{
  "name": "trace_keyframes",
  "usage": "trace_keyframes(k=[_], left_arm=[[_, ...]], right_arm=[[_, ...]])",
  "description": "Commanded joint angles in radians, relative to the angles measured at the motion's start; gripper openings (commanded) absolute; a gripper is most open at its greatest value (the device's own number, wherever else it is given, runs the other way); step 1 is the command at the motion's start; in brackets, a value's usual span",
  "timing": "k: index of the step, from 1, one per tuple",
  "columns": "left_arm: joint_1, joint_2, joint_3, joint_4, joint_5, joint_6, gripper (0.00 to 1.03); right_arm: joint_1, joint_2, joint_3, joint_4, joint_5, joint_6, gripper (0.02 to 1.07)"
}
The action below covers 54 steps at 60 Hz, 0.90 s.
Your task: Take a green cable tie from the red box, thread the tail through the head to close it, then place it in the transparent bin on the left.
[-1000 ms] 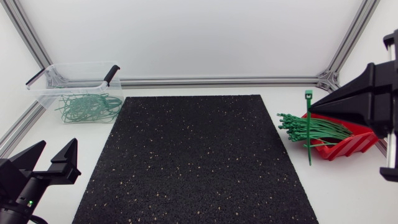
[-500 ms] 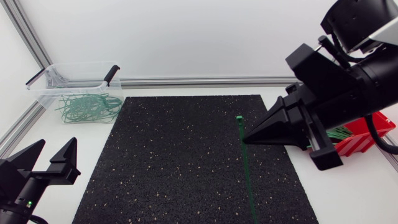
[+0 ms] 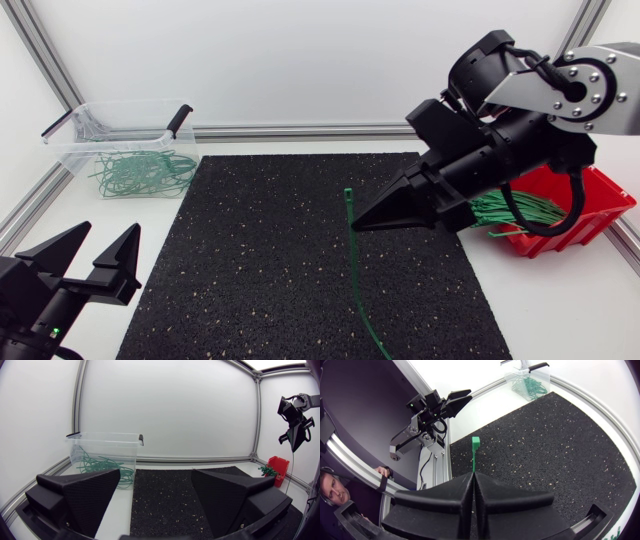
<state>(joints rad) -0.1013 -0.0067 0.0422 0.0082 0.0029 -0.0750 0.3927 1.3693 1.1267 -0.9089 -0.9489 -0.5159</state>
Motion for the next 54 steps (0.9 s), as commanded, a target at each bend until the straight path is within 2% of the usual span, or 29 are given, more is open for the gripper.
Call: trace_keyframes(k=[1, 15, 27, 40, 50, 54], left_arm=[[-0.012, 0.007, 0.016, -0.001, 0.026, 0.000, 0.99], [-0.008, 0.231, 0.125, 0.027, 0.124, -0.072, 0.99], [-0.008, 0.387, 0.283, -0.033, 0.305, -0.154, 0.99], [-0.015, 0.580, 0.413, -0.037, 0.500, -0.190, 0.99], [-0.078, 0.711, 0.495, -0.027, 0.595, -0.198, 0.99], [-0.080, 0.749, 0.522, -0.008, 0.652, -0.197, 0.99]], right_arm=[[-0.011, 0.070, 0.007, -0.004, -0.027, 0.028, 0.08], [-0.017, 0.132, 0.054, -0.038, -0.080, 0.073, 0.08], [-0.026, 0.137, 0.070, -0.048, -0.136, 0.082, 0.08], [-0.041, 0.155, 0.070, -0.050, -0.162, 0.060, 0.08], [-0.054, 0.162, 0.087, -0.093, -0.189, 0.025, 0.08], [-0.057, 0.169, 0.107, -0.136, -0.203, -0.012, 0.08]])
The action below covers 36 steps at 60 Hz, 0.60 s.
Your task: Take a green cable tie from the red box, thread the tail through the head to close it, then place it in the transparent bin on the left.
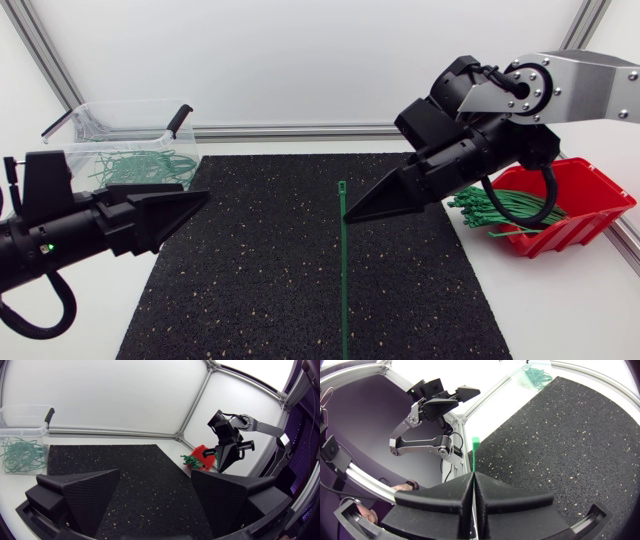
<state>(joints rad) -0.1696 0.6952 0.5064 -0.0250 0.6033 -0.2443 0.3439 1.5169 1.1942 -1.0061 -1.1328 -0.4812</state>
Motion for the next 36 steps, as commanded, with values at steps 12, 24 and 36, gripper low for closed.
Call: trace_keyframes(k=[12, 24, 36], left_arm=[[0.015, 0.176, 0.152, 0.054, 0.257, -0.047, 0.98], [-0.010, 0.290, 0.207, 0.088, 0.460, -0.059, 0.96], [-0.091, 0.374, 0.188, 0.203, 0.527, -0.038, 0.97]], right_arm=[[-0.008, 0.058, 0.068, -0.097, -0.039, -0.114, 0.08], [0.000, 0.115, 0.087, -0.158, -0.067, -0.209, 0.08], [0.004, 0.146, 0.102, -0.206, -0.104, -0.278, 0.08]])
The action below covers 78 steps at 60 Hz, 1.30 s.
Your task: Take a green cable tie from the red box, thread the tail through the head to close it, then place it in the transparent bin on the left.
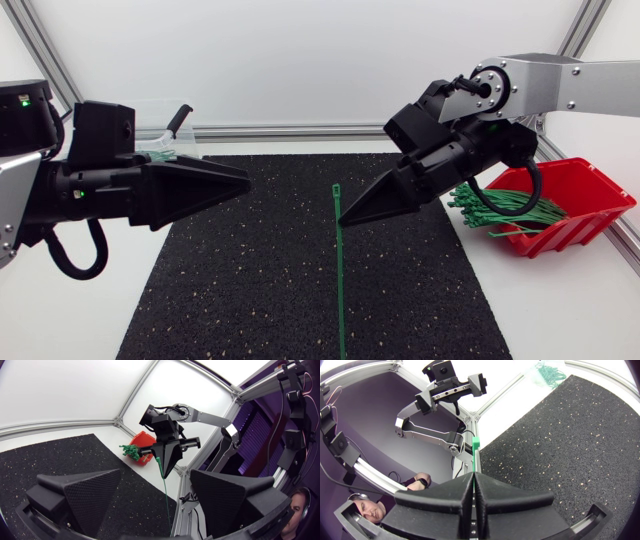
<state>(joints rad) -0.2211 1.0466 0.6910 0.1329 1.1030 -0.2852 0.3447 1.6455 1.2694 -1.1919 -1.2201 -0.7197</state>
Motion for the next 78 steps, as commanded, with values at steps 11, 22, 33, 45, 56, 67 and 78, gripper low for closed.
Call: trace_keyframes(k=[11, 22, 33, 45, 56, 67, 78], left_arm=[[-0.129, 0.076, 0.012, 0.057, 0.067, 0.035, 0.96], [-0.179, 0.150, 0.048, 0.089, 0.067, 0.035, 0.96], [-0.218, 0.179, 0.070, 0.128, 0.064, 0.021, 0.96], [-0.250, 0.220, 0.107, 0.129, 0.060, 0.017, 0.94], [-0.276, 0.270, 0.124, 0.174, 0.046, -0.034, 0.91], [-0.284, 0.283, 0.125, 0.231, 0.035, -0.089, 0.82], [-0.285, 0.279, 0.125, 0.241, 0.018, -0.109, 0.81]], right_arm=[[0.007, 0.008, 0.031, -0.020, -0.029, -0.061, 0.08], [0.014, -0.003, 0.039, -0.017, -0.029, -0.064, 0.08], [0.016, -0.015, 0.044, -0.014, -0.029, -0.064, 0.08], [0.019, -0.030, 0.041, -0.006, -0.029, -0.063, 0.08], [0.023, -0.050, 0.042, 0.009, -0.010, -0.058, 0.08], [0.027, -0.081, 0.027, 0.095, 0.033, 0.003, 0.08], [0.034, -0.104, -0.004, 0.169, 0.054, 0.040, 0.08]])
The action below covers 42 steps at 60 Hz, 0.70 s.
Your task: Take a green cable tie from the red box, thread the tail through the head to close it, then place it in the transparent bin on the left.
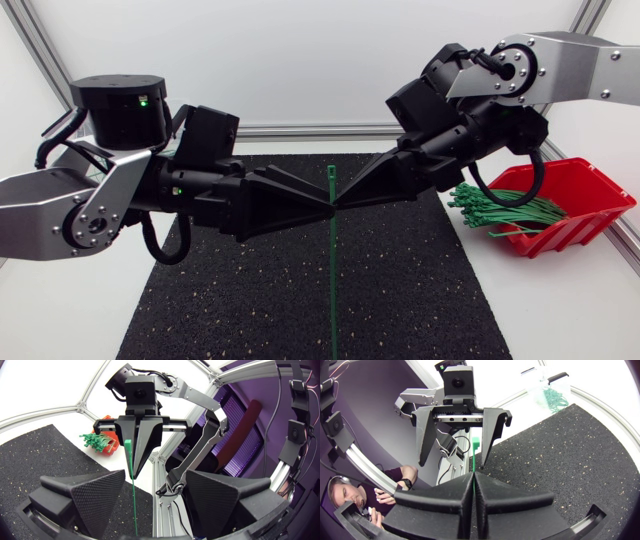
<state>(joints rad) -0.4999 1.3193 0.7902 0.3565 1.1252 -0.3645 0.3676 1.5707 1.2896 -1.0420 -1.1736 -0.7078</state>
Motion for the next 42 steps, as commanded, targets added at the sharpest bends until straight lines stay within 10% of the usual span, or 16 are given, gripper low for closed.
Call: trace_keyframes(k=[1, 42], left_arm=[[-0.006, 0.006, 0.024, 0.021, -0.004, -0.031, 0.81], [0.021, 0.008, 0.012, 0.075, -0.015, -0.060, 0.59]], right_arm=[[0.011, -0.034, -0.029, 0.027, 0.008, 0.034, 0.08], [0.025, -0.109, -0.122, 0.198, 0.042, 0.137, 0.08]])
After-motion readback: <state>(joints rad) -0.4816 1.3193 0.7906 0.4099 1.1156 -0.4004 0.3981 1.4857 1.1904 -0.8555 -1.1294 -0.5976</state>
